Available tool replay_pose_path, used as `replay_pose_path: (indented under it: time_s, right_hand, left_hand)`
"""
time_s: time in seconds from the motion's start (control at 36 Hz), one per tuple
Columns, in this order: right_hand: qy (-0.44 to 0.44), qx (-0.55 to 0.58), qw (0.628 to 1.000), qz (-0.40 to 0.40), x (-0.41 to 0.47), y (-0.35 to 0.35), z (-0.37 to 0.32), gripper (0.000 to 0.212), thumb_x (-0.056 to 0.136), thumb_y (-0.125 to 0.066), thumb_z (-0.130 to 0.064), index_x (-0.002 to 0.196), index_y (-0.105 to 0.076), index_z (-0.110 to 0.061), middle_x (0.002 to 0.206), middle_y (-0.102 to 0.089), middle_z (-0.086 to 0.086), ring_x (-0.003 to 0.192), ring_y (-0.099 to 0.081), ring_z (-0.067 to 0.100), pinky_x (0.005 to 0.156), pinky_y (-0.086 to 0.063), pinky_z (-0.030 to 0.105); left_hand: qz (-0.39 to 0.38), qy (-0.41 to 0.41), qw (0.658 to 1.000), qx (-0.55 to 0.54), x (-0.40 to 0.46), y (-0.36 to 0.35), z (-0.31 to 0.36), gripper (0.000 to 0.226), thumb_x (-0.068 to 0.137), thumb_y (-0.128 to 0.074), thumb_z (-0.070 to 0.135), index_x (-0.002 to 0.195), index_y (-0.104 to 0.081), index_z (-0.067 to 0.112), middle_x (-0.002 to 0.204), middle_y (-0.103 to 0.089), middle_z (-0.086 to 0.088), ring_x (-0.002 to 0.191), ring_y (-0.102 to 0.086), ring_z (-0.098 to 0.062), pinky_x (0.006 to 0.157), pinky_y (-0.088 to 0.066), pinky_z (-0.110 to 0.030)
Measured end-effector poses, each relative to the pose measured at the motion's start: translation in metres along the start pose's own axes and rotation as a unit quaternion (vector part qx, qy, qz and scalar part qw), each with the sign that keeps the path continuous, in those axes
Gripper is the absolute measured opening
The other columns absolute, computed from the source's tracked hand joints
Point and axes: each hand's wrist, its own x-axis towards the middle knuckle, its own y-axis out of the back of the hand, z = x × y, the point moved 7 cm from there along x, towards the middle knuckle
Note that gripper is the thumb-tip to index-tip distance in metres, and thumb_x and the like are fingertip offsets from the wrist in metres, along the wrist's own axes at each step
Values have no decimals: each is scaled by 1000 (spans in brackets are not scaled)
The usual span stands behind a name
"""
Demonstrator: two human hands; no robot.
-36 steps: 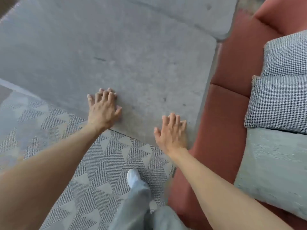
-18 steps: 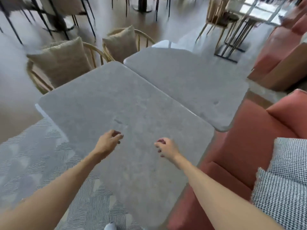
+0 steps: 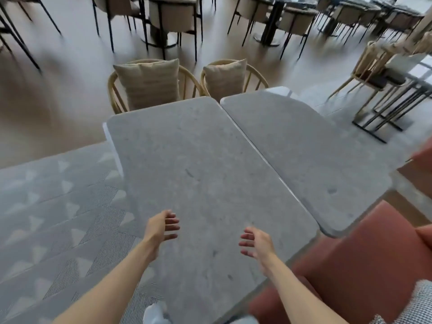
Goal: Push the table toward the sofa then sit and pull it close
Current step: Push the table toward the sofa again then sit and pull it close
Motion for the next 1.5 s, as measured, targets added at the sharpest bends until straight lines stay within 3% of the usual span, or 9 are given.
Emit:
replay_pose_path:
  time_s: [0.22, 0.42, 0.58, 0.78, 0.94, 1.03, 1.14, 1.31, 1.5]
  right_hand:
    - [-28, -40, 998, -27, 35, 44, 22, 16, 95, -56, -16, 86, -63, -5, 78, -63, 12, 65, -60, 26, 58, -52, 36]
    - [-24, -104, 989, -106, 86, 62, 2, 18, 95, -53, -18, 90, -65, -6, 84, -65, 11, 71, -63, 26, 61, -55, 36]
    - [-63, -136, 979, -135, 102, 103, 8, 17, 95, -51, -16, 86, -63, -7, 79, -63, 11, 66, -60, 24, 59, -50, 33]
    - [-98, -164, 981, -22, 119, 171, 45, 39, 95, -54, -26, 67, -58, 0, 49, -62, 14, 44, -60, 26, 53, -52, 35]
    - [-125, -110, 985, 36, 123, 217, 80, 52, 91, -60, -53, 91, -63, -1, 70, -68, 14, 59, -68, 26, 52, -57, 34]
    - [-172, 11, 985, -21, 128, 210, 86, 56, 87, -66, -54, 114, -58, -5, 104, -67, 16, 88, -67, 32, 76, -59, 44]
    - [-195, 173, 959, -114, 143, 194, 72, 53, 91, -60, -52, 120, -61, -8, 118, -66, 18, 99, -64, 32, 99, -50, 45]
    - [-212, 226, 940, -141, 149, 201, 73, 45, 97, -55, -45, 118, -60, -5, 117, -64, 19, 106, -61, 32, 108, -43, 45]
    - [-200, 193, 949, -150, 151, 203, 68, 53, 98, -56, -33, 139, -47, 0, 140, -54, 22, 129, -52, 37, 101, -46, 51]
  left_hand:
    - [85, 60, 992, -71, -27, -8, -73, 26, 99, -47, 19, 82, -61, 6, 80, -65, -14, 69, -59, -27, 65, -48, -36]
    - [231, 57, 958, -160, -42, -37, -115, 29, 97, -47, 8, 69, -55, 7, 37, -57, 5, 35, -55, -5, 36, -41, -17]
    - [287, 56, 933, -210, -64, -75, -150, 27, 95, -47, 7, 70, -56, 6, 39, -59, 3, 31, -54, -4, 35, -43, -15]
    - [395, 52, 892, -216, -103, -120, -206, 26, 93, -48, 4, 70, -59, 6, 62, -60, -11, 45, -56, -18, 46, -47, -28]
    - [499, 127, 826, -232, -134, -158, -247, 36, 89, -57, 27, 61, -55, 6, 54, -56, -11, 43, -53, -22, 45, -45, -28]
    - [476, 184, 785, -351, -135, -187, -271, 42, 87, -68, 44, 75, -54, 6, 61, -58, -12, 47, -54, -21, 45, -46, -30]
    - [276, 141, 800, -513, -106, -226, -270, 53, 85, -61, 64, 98, -59, 12, 85, -62, -9, 72, -59, -23, 66, -51, -37]
    - [245, 90, 753, -604, -92, -221, -269, 55, 87, -66, 55, 122, -58, 13, 112, -64, -13, 104, -61, -31, 101, -48, -46]
    - [223, 66, 765, -601, -92, -221, -272, 53, 96, -58, 42, 136, -50, 7, 136, -56, -15, 125, -54, -32, 109, -41, -48]
